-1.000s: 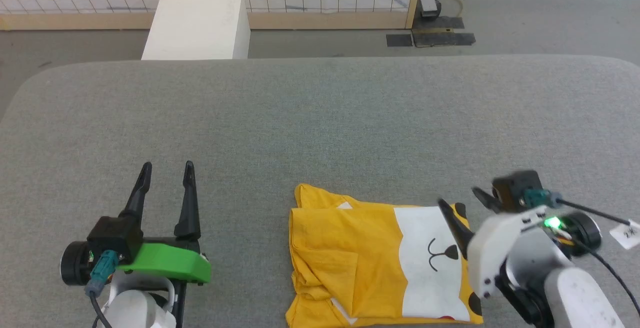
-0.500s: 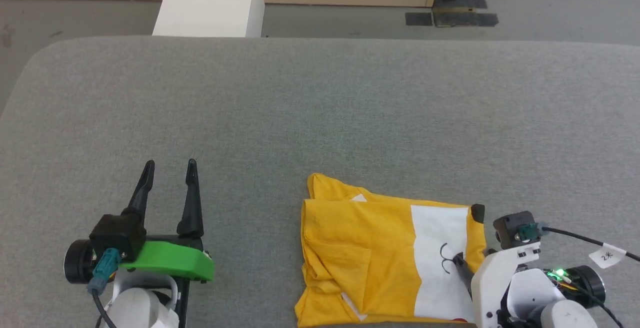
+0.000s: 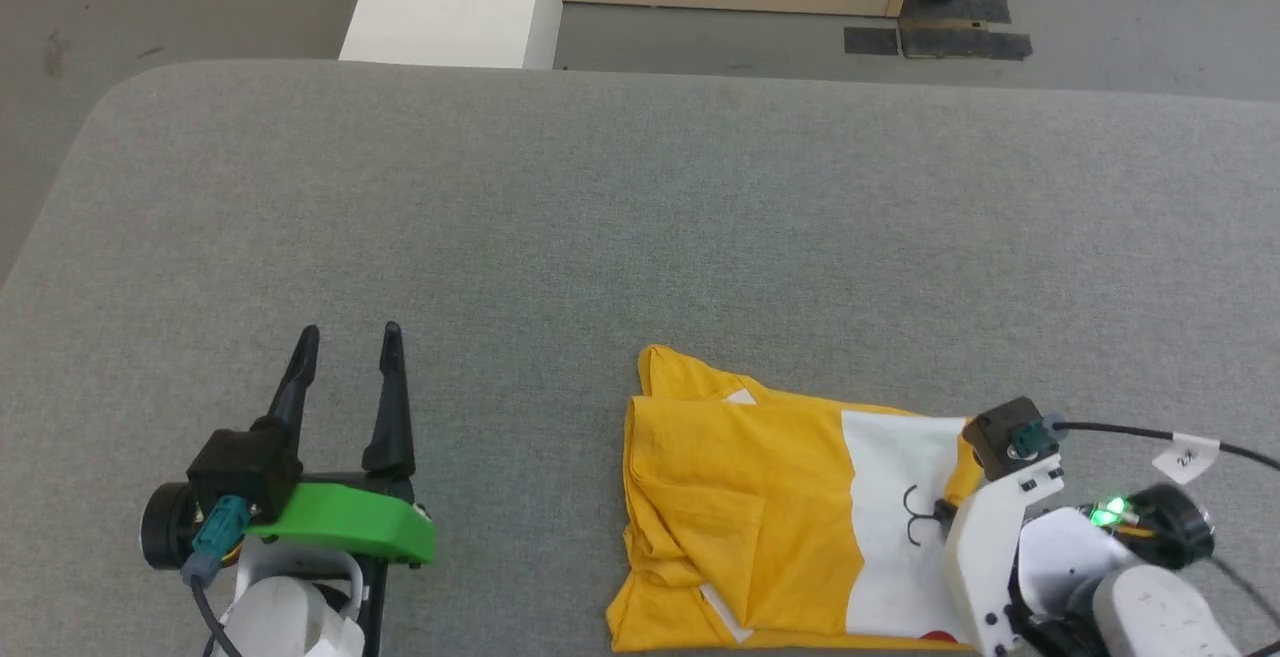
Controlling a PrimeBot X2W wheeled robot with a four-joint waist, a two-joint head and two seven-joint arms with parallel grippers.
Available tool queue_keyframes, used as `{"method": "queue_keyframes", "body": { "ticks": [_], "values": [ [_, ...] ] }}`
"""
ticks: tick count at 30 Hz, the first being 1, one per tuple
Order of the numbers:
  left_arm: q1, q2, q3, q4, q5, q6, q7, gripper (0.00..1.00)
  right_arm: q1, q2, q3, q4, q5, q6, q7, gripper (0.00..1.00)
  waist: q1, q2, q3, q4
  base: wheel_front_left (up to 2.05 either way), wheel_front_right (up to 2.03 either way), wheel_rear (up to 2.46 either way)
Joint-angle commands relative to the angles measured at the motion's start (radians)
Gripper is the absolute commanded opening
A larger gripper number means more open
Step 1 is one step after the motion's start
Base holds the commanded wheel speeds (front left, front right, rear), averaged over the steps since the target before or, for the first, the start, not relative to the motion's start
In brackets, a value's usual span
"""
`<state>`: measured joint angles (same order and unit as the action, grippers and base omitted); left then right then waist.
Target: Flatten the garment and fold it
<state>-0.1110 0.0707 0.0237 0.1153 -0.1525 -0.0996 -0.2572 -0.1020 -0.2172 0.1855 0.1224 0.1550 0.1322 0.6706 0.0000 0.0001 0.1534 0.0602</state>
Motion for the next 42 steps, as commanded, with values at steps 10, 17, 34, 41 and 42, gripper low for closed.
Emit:
{"method": "queue_keyframes", "body": {
  "ticks": [10,17,34,41,42],
  "values": [
    [-0.036,0.008,0.017,-0.036,-0.01,-0.004,-0.005,1.0,-0.212,-0.367,0.253,-0.218,0.187,-0.002,0.155,0.0,0.0,-0.0001,0.057,-0.216,0.0,0.0,0.0],
    [-0.085,0.052,0.047,-0.072,0.0,0.006,-0.003,1.0,-0.35,-0.476,0.232,-0.154,0.246,-0.002,0.124,0.0,0.0,-0.0001,0.17,-0.436,0.0,0.0,0.0],
    [-0.151,0.183,0.086,-0.313,0.035,0.024,0.163,1.0,-0.581,-0.445,-0.048,0.347,0.191,-0.002,-0.153,0.0,0.0,-0.0001,0.457,-0.491,0.0,0.0,0.0],
    [-0.15,0.208,0.103,-0.396,0.042,0.036,0.201,1.0,-0.658,-0.42,-0.181,0.501,0.126,-0.002,-0.223,0.25,0.0,-0.0001,0.51,-0.462,0.0,0.0,0.0],
    [-0.148,0.212,0.107,-0.405,0.041,0.038,0.206,1.0,-0.667,-0.415,-0.198,0.52,0.108,-0.002,-0.229,1.0,0.0,-0.0001,0.515,-0.462,0.0,0.0,0.0]
  ]
}}
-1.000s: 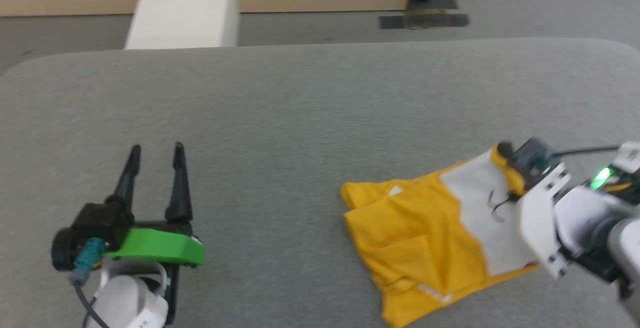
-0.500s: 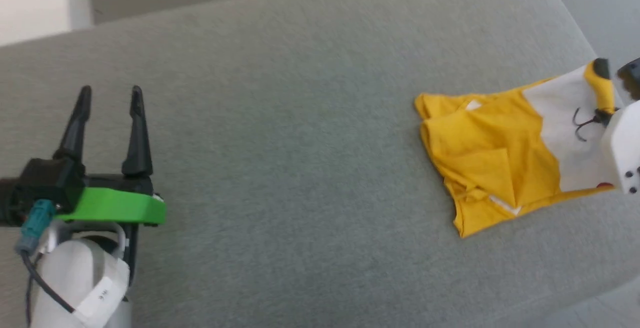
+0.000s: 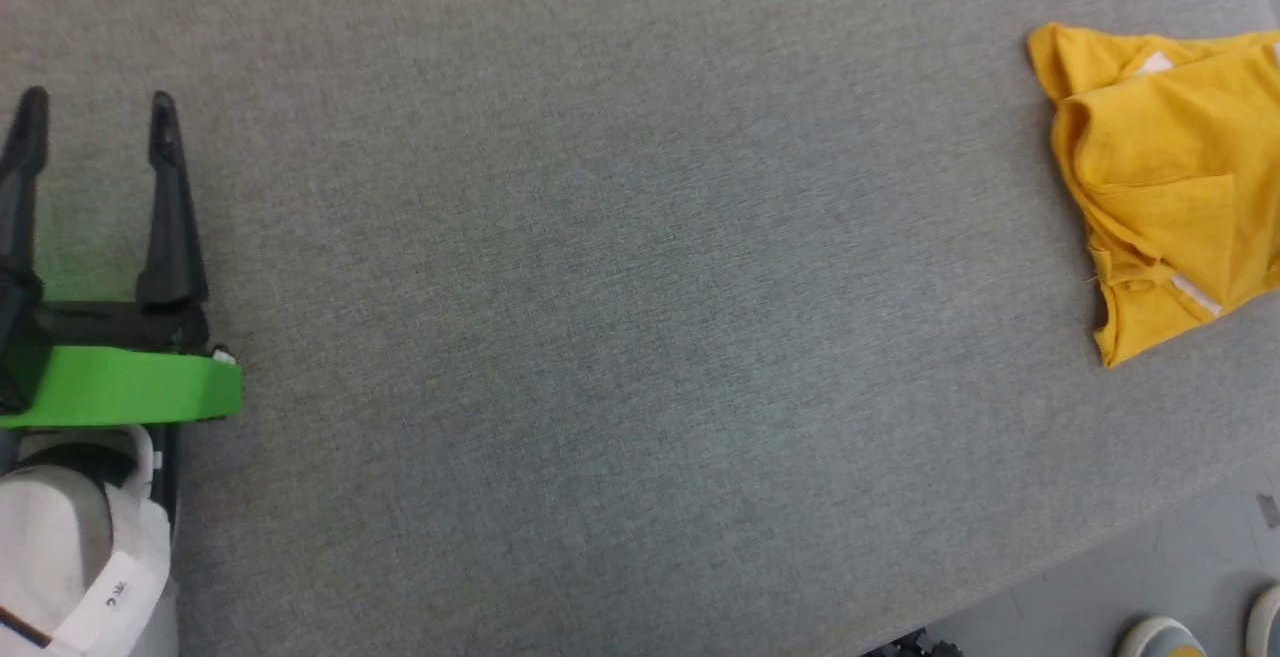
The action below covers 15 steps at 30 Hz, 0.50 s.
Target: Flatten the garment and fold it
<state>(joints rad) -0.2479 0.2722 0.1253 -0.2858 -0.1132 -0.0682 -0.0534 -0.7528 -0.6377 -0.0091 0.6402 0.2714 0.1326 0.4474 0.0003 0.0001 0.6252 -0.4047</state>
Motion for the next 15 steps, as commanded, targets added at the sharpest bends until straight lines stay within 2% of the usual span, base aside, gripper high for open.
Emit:
{"method": "queue_keyframes", "body": {
  "ticks": [1,9,15],
  "values": [
    [-0.009,0.013,0.008,-0.01,0.001,0.007,0.005,1.0,-0.023,0.008,-0.015,0.013,-0.025,-0.002,-0.017,1.0,-0.0003,-0.0001,0.046,0.003,0.0,0.0,0.0],
    [0.01,0.025,0.017,-0.034,-0.002,0.014,0.019,1.0,-0.073,0.057,-0.077,0.041,-0.062,-0.002,-0.117,1.0,-0.0003,-0.0001,0.03,-0.011,0.0,0.0,0.0],
    [0.025,0.01,0.02,0.003,-0.016,0.026,-0.015,1.0,-0.114,0.099,-0.047,-0.082,0.007,-0.002,-0.31,1.0,-0.0003,-0.0001,-0.045,-0.01,0.0,0.0,0.0]
  ]
}}
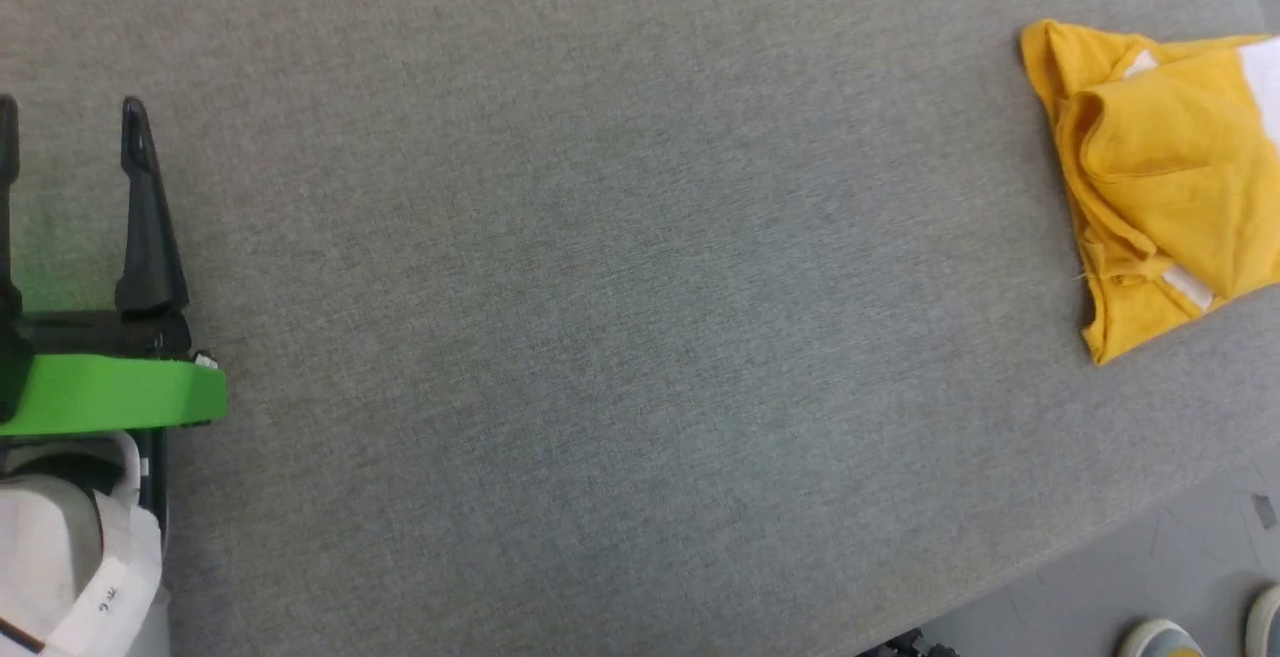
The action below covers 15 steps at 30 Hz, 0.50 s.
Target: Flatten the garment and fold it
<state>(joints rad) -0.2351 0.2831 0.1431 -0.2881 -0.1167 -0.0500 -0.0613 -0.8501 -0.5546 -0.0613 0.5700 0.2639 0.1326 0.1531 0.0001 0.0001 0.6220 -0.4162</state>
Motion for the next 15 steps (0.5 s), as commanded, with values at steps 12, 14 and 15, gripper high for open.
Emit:
{"method": "queue_keyframes", "body": {
  "ticks": [12,14,15],
  "values": [
    [0.063,-0.084,0.005,0.137,-0.059,0.045,-0.143,1.0,-0.004,0.223,0.13,-0.293,0.114,-0.002,-0.283,1.0,-0.0001,-0.0001,-0.299,0.126,0.0,0.0,0.0],
    [0.07,-0.097,0.009,0.152,-0.069,0.05,-0.158,1.0,0.027,0.275,0.128,-0.315,0.09,-0.002,-0.321,1.0,-0.0001,-0.0001,-0.339,0.156,0.0,0.0,0.0],
    [0.075,-0.103,0.01,0.158,-0.073,0.052,-0.163,1.0,0.043,0.3,0.132,-0.324,0.076,-0.002,-0.337,1.0,-0.0001,-0.0001,-0.355,0.168,0.0,0.0,0.0]
  ]
}}
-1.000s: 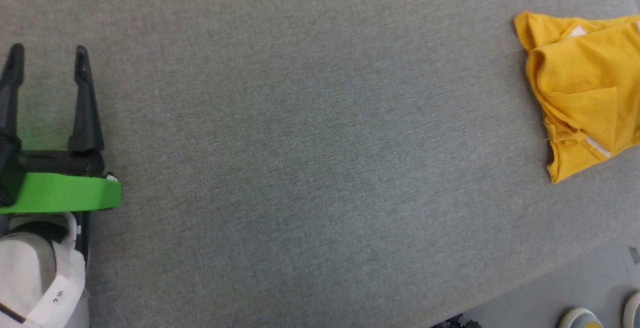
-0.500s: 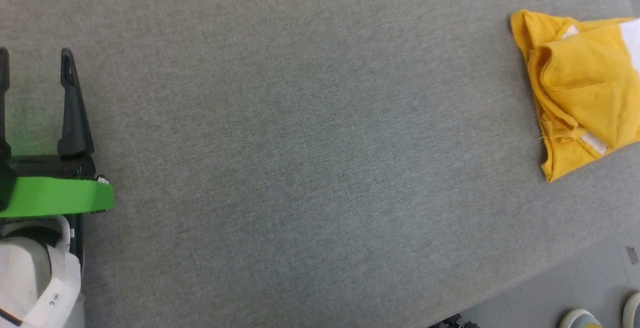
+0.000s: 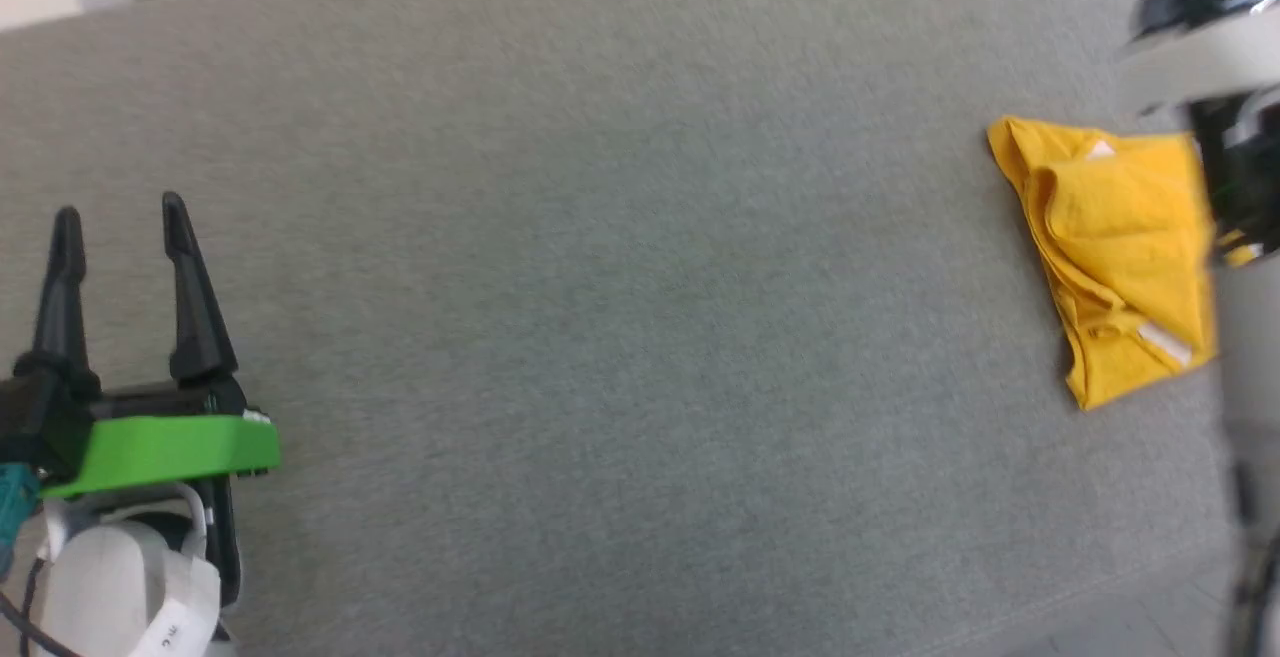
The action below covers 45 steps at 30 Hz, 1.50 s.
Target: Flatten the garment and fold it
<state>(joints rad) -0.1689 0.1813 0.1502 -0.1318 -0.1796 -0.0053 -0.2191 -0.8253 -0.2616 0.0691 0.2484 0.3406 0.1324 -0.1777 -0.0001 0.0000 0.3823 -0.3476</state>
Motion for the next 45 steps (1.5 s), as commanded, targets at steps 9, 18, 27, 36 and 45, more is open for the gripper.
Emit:
{"method": "queue_keyframes", "body": {
  "ticks": [9,18,27,36,45],
  "values": [
    [0.033,-0.046,-0.014,0.069,-0.024,0.012,-0.034,1.0,0.253,0.207,-0.017,-0.05,-0.042,-0.002,-0.083,1.0,0.0001,0.0,-0.259,0.222,0.0,0.0,0.0],
    [0.063,-0.087,-0.06,0.135,-0.021,0.012,-0.041,1.0,0.496,0.211,-0.024,-0.075,-0.012,-0.002,-0.084,1.0,0.0001,0.0,-0.348,0.308,0.0,0.0,0.0],
    [0.117,-0.115,-0.091,0.206,-0.029,0.025,-0.042,1.0,0.652,0.211,0.01,-0.08,-0.037,-0.002,-0.084,1.0,0.0001,0.0,-0.386,0.344,0.0,0.0,0.0],
    [0.146,-0.125,-0.162,0.293,-0.011,0.012,-0.043,1.0,0.717,0.211,-0.029,-0.049,-0.083,-0.002,-0.084,1.0,0.0001,0.0,-0.4,0.342,0.0,0.0,0.0],
    [0.133,-0.128,-0.184,0.324,0.005,0.035,-0.043,1.0,0.741,0.211,-0.044,0.025,-0.092,-0.002,-0.084,1.0,0.0001,0.0,-0.391,0.332,0.0,0.0,0.0]
  ]
}}
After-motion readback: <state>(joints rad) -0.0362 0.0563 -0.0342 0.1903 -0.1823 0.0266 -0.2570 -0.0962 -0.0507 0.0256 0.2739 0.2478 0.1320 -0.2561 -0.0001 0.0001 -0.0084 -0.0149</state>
